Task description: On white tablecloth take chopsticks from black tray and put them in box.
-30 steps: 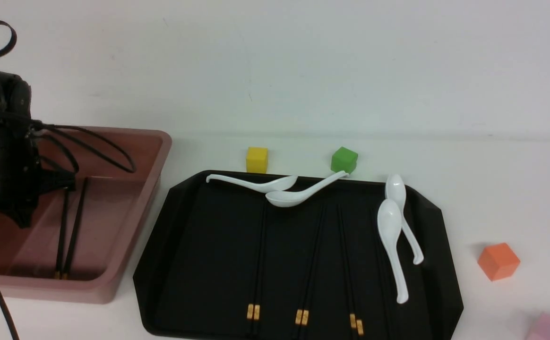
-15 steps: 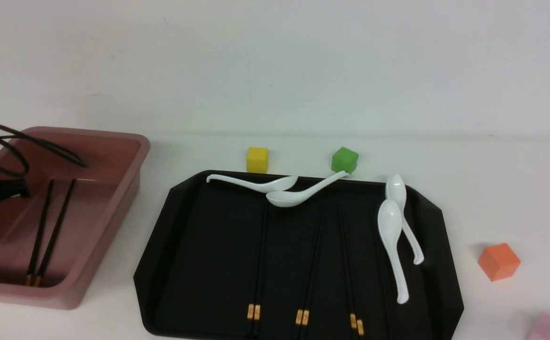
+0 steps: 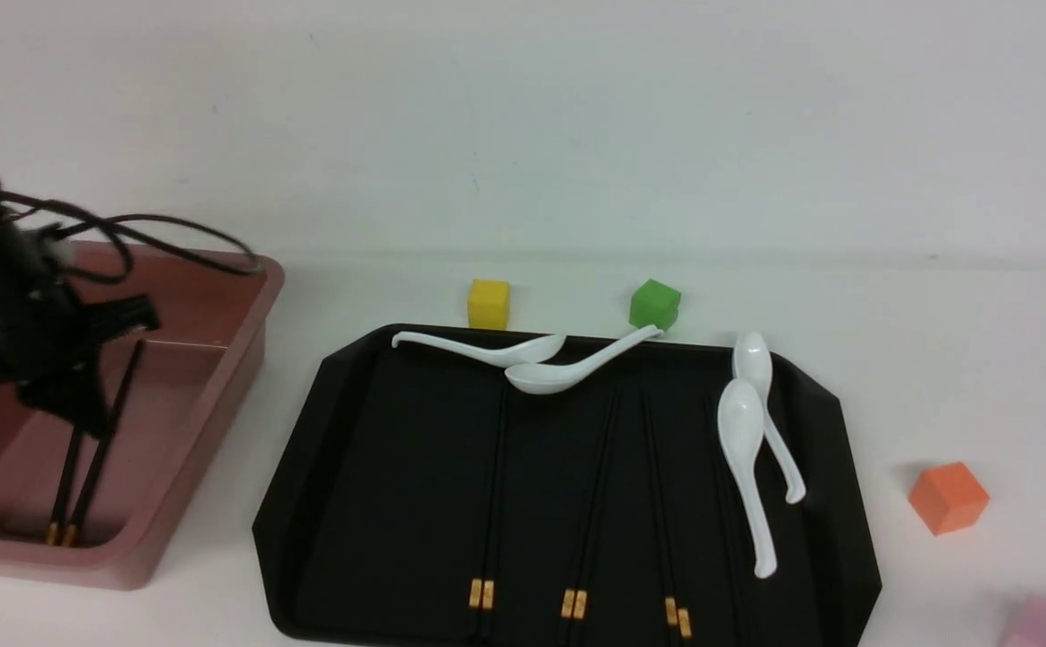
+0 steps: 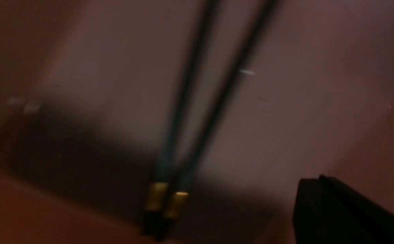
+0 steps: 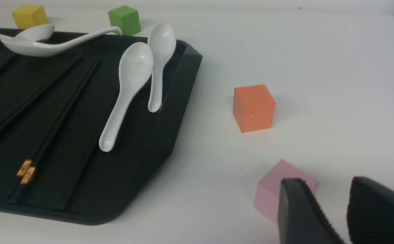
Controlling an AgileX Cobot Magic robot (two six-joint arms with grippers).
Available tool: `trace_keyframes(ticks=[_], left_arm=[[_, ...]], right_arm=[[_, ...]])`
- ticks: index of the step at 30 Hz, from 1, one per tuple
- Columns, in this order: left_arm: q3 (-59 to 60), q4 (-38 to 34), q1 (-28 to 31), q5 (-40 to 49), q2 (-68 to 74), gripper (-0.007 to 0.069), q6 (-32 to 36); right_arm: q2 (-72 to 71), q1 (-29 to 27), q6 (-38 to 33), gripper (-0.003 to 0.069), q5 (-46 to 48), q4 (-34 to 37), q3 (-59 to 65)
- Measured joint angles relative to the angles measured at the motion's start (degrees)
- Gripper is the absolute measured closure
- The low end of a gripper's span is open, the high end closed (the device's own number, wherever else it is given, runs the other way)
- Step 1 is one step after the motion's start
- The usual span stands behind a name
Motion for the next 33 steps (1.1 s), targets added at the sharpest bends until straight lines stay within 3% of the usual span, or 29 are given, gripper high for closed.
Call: trace_keyframes(ticks=[7,18,24,33], left_arm=[[0.0,-0.9,-6.8,-4.6,0.0,0.0637,-0.4],[-0.6,-2.8,-7.7,-9.2,0.0,0.0637,-2.9],[-6.2,-2.1,-7.7,-4.0,-1.3,0.0637,-3.9],[-8.7,0.9,-7.7,5.1,-14.4,0.0637,0.9]], right_arm=[[0.0,0.0,0.0,0.0417,0.0,0.0,0.0],[0.0,0.0,0.0,0.0417,0.0,0.0,0.0],[0.0,0.0,0.0,0.0417,0.0,0.0,0.0],[0.0,0.0,0.0,0.0417,0.0,0.0,0.0]])
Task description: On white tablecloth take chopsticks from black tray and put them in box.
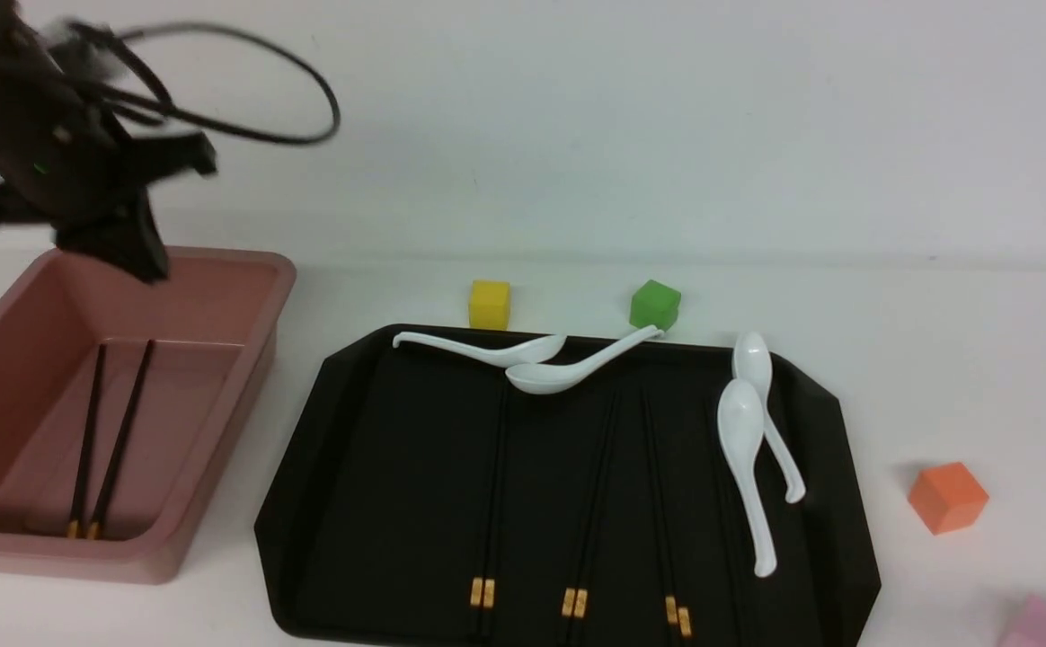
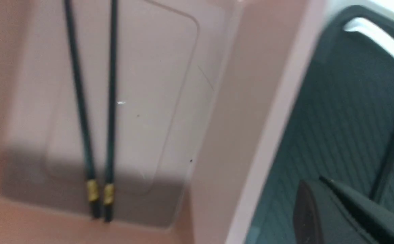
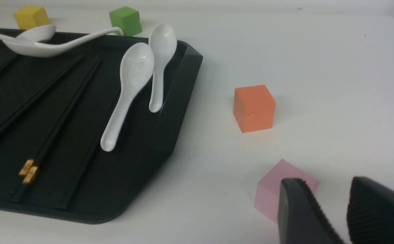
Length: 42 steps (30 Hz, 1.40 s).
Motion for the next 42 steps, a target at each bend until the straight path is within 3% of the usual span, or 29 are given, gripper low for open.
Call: trace_keyframes(ticks=[6,10,15,21,27,32,42], left_arm=[[5.8,1.6,0.0,0.1,-10.7,0.0637,0.7],[17.4,1.6,0.0,-2.9,-21.3,0.0637,1.0],[34.7,0.8,0.0,-11.5,-36.1,0.0637,2.3],[59.6,-3.0,0.0,-28.3,-62.3,0.0637,3.0],[74.6,-8.8,0.0,-46.1,-78.2,0.0637,3.1],[81.2,-9.7,0.0,-53.2,-86.1,0.0636,3.1],[86.1,-9.8,0.0,-52.4,-88.3,0.0633,3.1]], right_arm=[[0.0,0.0,0.0,0.0417,0.0,0.0,0.0],[0.0,0.0,0.0,0.0417,0.0,0.0,0.0],[0.0,0.0,0.0,0.0417,0.0,0.0,0.0],[0.0,0.0,0.0,0.0417,0.0,0.0,0.0],[0.0,0.0,0.0,0.0417,0.0,0.0,0.0],[0.0,0.0,0.0,0.0417,0.0,0.0,0.0],[0.0,0.0,0.0,0.0417,0.0,0.0,0.0]])
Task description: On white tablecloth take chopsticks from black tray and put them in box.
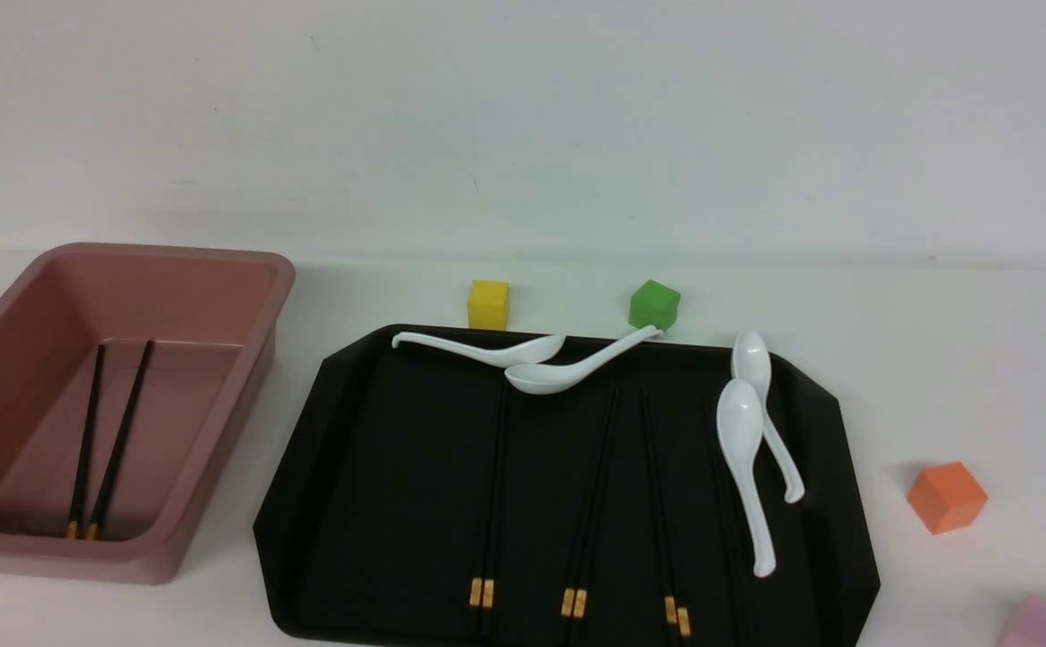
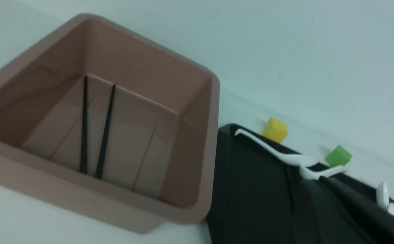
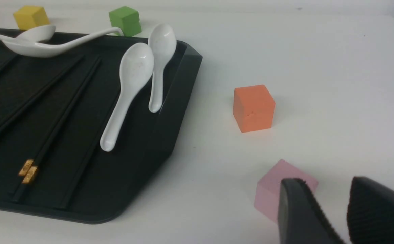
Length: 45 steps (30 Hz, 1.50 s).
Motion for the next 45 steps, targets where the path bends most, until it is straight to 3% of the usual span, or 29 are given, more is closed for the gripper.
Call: trace_keyframes(ticks=[8,16,22,45], left_arm=[[2.1,1.8,0.0,0.5,-0.2,0.0629,0.0],[12.3,11.3,0.0,0.4,-8.1,0.0626,-1.0],[16.0,17.2,0.0,2.8,-13.8,0.0619,-6.5],[16.3,17.8,0.0,3.5,-13.9,0.0596,-7.1]], right_arm=[[0.0,0.0,0.0,0.0417,0.0,0.0,0.0],[0.0,0.0,0.0,0.0417,0.0,0.0,0.0],[0.0,0.0,0.0,0.0417,0.0,0.0,0.0],[0.0,0.0,0.0,0.0417,0.0,0.0,0.0]])
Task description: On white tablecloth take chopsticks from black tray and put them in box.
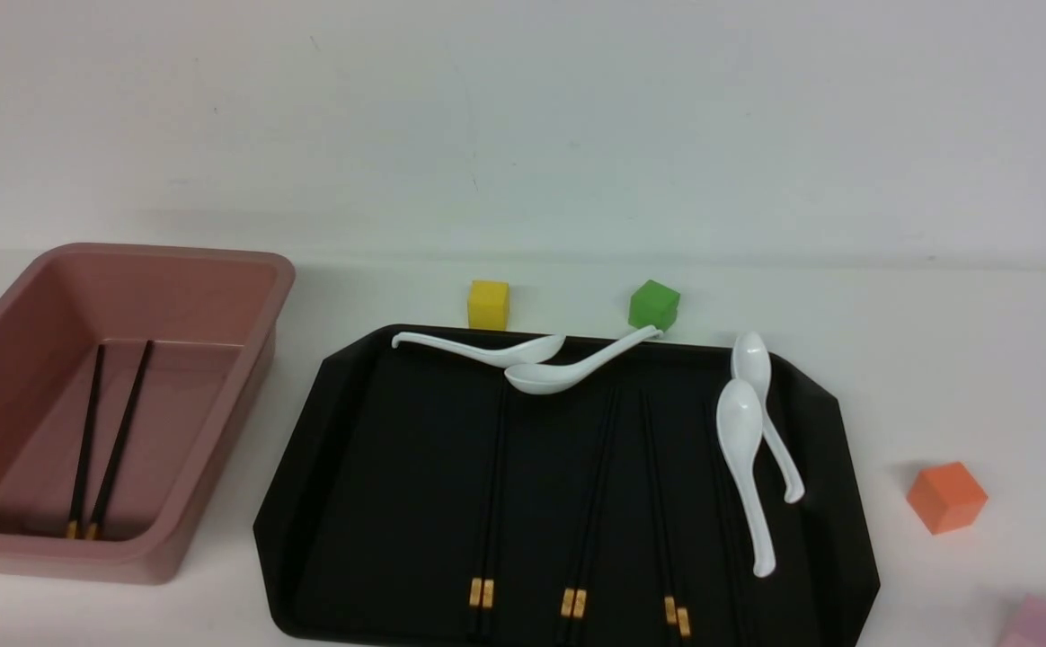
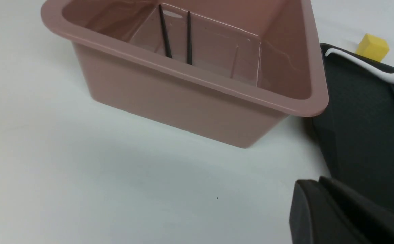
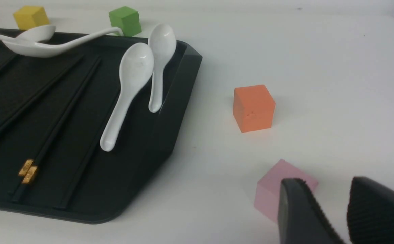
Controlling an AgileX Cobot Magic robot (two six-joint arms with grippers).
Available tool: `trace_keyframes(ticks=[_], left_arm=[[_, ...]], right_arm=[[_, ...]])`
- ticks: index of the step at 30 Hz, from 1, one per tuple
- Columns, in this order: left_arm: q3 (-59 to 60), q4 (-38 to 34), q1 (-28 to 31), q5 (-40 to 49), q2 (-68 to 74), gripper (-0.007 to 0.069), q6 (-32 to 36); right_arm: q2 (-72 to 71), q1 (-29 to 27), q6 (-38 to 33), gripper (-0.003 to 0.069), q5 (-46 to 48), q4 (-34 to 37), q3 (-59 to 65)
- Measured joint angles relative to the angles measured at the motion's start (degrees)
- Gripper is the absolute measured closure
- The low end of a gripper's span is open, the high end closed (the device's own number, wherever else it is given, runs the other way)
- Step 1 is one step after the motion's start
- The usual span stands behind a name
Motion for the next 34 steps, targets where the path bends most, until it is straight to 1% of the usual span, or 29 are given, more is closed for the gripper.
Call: trace_keyframes(ticks=[34], left_arm=[[0.0,0.0,0.0,0.0,0.0,0.055,0.0]], right_arm=[[0.0,0.0,0.0,0.0417,0.0,0.0,0.0]])
